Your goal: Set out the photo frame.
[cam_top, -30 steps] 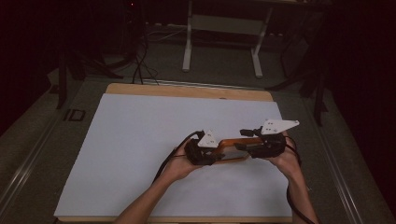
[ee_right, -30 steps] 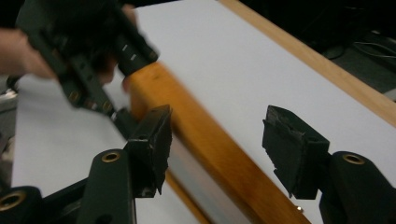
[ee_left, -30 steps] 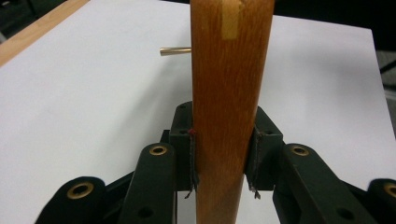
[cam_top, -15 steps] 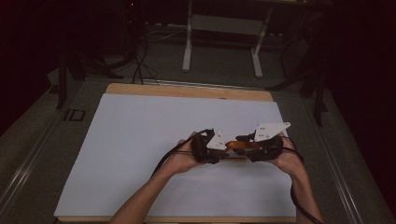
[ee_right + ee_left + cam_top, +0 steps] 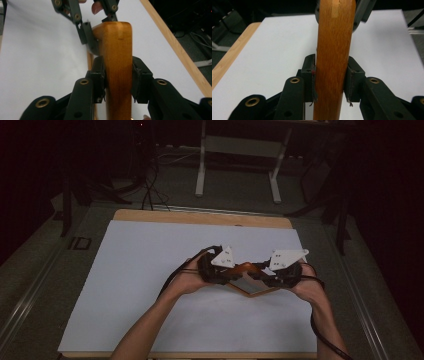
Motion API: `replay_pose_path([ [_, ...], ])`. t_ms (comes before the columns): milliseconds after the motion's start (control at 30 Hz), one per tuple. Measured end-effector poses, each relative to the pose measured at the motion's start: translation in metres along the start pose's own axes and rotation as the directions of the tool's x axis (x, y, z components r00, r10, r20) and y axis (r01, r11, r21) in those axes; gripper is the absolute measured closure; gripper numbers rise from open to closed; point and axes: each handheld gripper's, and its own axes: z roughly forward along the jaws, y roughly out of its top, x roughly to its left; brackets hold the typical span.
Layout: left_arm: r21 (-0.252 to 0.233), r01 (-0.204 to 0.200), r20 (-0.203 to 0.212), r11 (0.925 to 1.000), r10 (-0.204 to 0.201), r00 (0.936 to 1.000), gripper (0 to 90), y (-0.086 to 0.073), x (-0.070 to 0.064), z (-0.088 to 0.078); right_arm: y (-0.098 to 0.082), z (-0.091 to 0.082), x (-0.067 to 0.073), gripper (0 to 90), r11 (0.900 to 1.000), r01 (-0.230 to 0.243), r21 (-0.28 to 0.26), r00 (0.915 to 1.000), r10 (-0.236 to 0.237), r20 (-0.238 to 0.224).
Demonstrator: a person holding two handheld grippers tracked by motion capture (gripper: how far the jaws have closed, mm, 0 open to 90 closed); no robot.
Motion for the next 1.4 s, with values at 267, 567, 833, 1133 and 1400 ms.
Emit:
replay_pose_path([
  [267, 0.018, -0.021, 0.01, 0.9996, 0.021, 0.9997, 66.9, 0.001, 0.004, -0.03, 0.007, 0.009, 0.003, 68.4, 0.993, -0.057, -0.103, 0.9979, 0.053, -0.038],
  [567, 0.151, -0.067, 0.016, 0.9863, 0.065, 0.9977, 68.1, 0.002, 0.006, -0.066, 0.016, 0.042, 0.01, 68.4, 0.968, -0.113, -0.223, 0.9893, 0.089, -0.116],
  [833, 0.134, -0.012, 0.02, 0.9909, 0.009, 0.9998, 63.2, -0.013, 0.005, -0.068, 0.014, 0.058, 0.014, 68.4, 0.964, -0.128, -0.231, 0.9849, 0.097, -0.143],
  [1133, -0.027, 0.135, 0.002, 0.9904, -0.135, 0.9908, 46.6, -0.04, 0.01, -0.076, 0.006, 0.055, 0.013, 68.4, 0.961, -0.15, -0.231, 0.9821, 0.118, -0.147],
  [1400, -0.172, 0.264, 0.01, 0.949, -0.267, 0.9637, 43.8, -0.073, 0.007, -0.077, 0.003, 0.055, 0.011, 68.3, 0.957, -0.171, -0.235, 0.9792, 0.139, -0.148],
])
